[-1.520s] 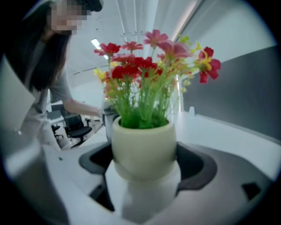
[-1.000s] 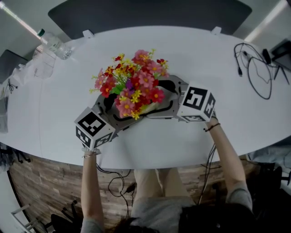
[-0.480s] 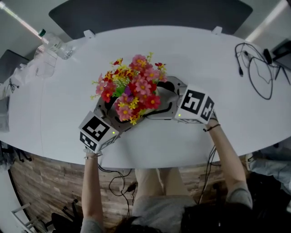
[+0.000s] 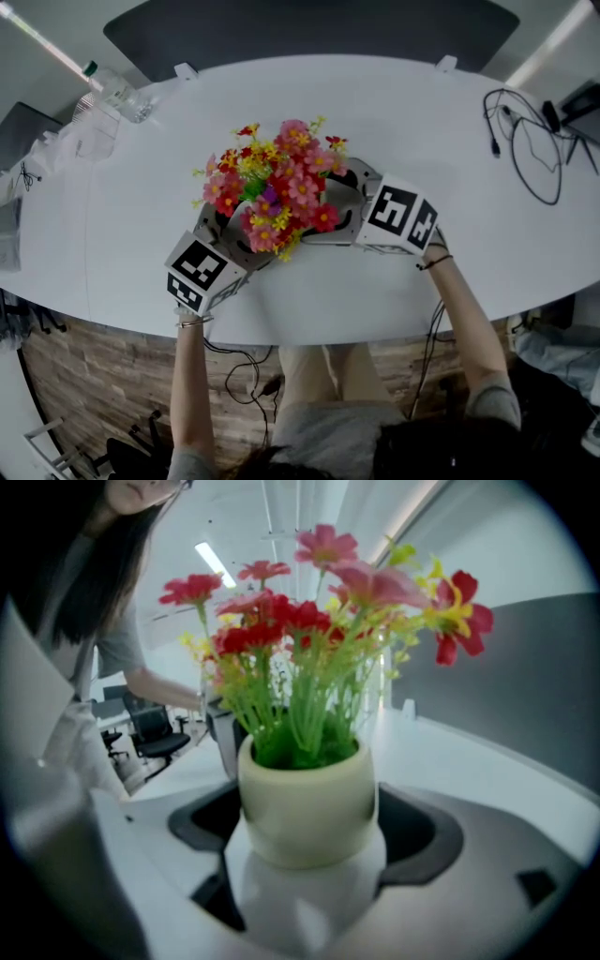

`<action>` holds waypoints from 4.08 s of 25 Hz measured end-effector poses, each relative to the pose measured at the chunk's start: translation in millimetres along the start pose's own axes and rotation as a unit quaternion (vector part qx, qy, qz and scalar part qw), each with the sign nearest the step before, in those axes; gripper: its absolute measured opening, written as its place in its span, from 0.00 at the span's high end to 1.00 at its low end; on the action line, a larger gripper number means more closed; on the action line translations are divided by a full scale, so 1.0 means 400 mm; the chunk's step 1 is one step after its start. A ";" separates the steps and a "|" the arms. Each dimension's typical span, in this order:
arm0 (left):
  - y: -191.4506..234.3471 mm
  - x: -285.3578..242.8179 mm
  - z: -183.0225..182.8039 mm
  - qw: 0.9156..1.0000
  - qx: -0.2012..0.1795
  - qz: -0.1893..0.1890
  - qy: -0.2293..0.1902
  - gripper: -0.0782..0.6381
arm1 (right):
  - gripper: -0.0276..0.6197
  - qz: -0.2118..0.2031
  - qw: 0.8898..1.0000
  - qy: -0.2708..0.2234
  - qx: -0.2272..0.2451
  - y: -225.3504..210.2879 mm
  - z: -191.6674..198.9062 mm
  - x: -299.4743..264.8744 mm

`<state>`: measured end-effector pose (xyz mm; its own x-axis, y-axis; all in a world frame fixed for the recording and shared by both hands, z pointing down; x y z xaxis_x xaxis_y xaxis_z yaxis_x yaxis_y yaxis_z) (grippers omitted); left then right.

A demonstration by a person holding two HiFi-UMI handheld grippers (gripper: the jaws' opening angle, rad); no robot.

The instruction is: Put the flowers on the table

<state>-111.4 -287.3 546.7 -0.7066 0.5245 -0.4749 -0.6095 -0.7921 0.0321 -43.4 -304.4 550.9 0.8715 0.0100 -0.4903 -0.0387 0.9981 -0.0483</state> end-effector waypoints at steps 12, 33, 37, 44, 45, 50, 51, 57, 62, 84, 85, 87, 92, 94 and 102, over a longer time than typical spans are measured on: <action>0.001 0.025 -0.014 0.998 0.027 -0.027 -0.045 0.26 | 0.27 0.020 1.000 -0.009 -0.016 0.001 -0.001 0.011; -0.053 0.055 0.032 0.994 0.076 -0.078 -0.009 0.37 | 0.30 0.066 0.994 -0.022 -0.081 0.044 0.025 0.091; -0.066 0.063 0.039 0.993 0.081 -0.086 -0.004 0.41 | 0.48 0.070 0.995 -0.022 -0.073 0.056 0.013 0.098; -0.104 0.084 0.034 0.991 0.089 -0.099 -0.007 0.50 | 0.58 0.074 0.994 -0.020 -0.076 0.085 0.004 0.111; -0.111 0.086 0.032 0.991 0.089 -0.099 -0.007 0.51 | 0.60 0.076 0.994 -0.020 -0.076 0.089 0.003 0.114; -0.150 0.097 0.018 0.991 0.091 -0.100 -0.009 0.57 | 0.67 0.082 0.993 -0.028 -0.082 0.123 -0.008 0.127; -0.159 0.100 0.014 0.991 0.091 -0.099 -0.009 0.59 | 0.69 0.082 0.993 -0.030 -0.083 0.131 -0.011 0.131; -0.206 0.111 -0.024 0.992 0.085 -0.090 -0.018 0.69 | 0.77 0.081 0.993 -0.036 -0.080 0.182 -0.027 0.158; -0.246 0.114 -0.055 0.995 0.072 -0.069 -0.013 0.81 | 0.83 0.079 0.993 -0.050 -0.077 0.210 -0.055 0.181; -0.341 0.134 -0.136 0.998 0.054 -0.015 -0.038 0.85 | 0.91 0.090 0.989 -0.086 -0.085 0.295 -0.093 0.249; -0.344 0.135 -0.140 0.998 0.051 -0.014 -0.039 0.85 | 0.91 0.090 0.988 -0.089 -0.085 0.300 -0.097 0.252; -0.349 0.138 -0.146 0.998 0.048 -0.013 -0.040 0.85 | 0.91 0.089 0.988 -0.094 -0.084 0.311 -0.103 0.255; -0.358 0.143 -0.153 0.998 0.041 -0.009 -0.046 0.86 | 0.92 0.091 0.987 -0.100 -0.085 0.328 -0.107 0.262; -0.361 0.145 -0.153 0.998 0.041 -0.009 -0.049 0.87 | 0.92 0.091 0.987 -0.101 -0.085 0.331 -0.105 0.262; -0.370 0.148 -0.152 0.998 0.039 -0.005 -0.055 0.87 | 0.92 0.096 0.985 -0.115 -0.088 0.342 -0.104 0.263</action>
<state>-41.0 -158.0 460.3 -0.7323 0.5670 -0.3772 -0.6402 -0.7620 0.0976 22.7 -169.4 456.5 0.9266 0.2324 -0.2957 -0.2811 0.9503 -0.1341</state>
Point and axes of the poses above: the fingertips, and each gripper's own axes: x backward along the fingers, y to its left, z out of its underside, the point moved 3 cm from there along x, backward along the fingers, and after that the axes turned 1 degree about y, right-handed, at the moved point
